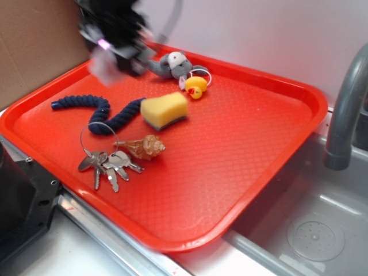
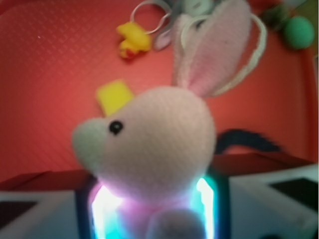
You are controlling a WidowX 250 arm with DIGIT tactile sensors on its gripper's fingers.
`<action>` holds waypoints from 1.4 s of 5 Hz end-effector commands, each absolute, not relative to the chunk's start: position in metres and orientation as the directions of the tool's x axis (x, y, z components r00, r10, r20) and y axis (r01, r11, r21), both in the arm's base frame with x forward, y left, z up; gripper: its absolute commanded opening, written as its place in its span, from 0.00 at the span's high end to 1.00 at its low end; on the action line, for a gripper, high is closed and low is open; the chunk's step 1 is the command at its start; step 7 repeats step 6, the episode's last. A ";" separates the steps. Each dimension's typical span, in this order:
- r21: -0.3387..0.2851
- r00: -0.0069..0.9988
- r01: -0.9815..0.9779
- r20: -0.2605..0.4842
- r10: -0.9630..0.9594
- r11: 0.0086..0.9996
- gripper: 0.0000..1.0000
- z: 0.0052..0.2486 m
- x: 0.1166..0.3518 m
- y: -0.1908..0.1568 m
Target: Grab the pink bunny.
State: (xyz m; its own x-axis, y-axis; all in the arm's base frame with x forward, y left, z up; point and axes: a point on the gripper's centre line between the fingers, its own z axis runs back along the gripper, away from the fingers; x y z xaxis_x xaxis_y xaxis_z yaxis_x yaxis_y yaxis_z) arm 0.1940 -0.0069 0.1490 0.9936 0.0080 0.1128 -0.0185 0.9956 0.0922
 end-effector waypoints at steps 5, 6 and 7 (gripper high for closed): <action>-0.049 0.993 0.043 0.116 -0.037 0.998 1.00 0.206 0.215 -0.011; -0.052 0.994 0.030 0.108 -0.025 0.998 1.00 0.204 0.214 -0.009; -0.052 0.994 0.030 0.108 -0.025 0.998 1.00 0.204 0.214 -0.009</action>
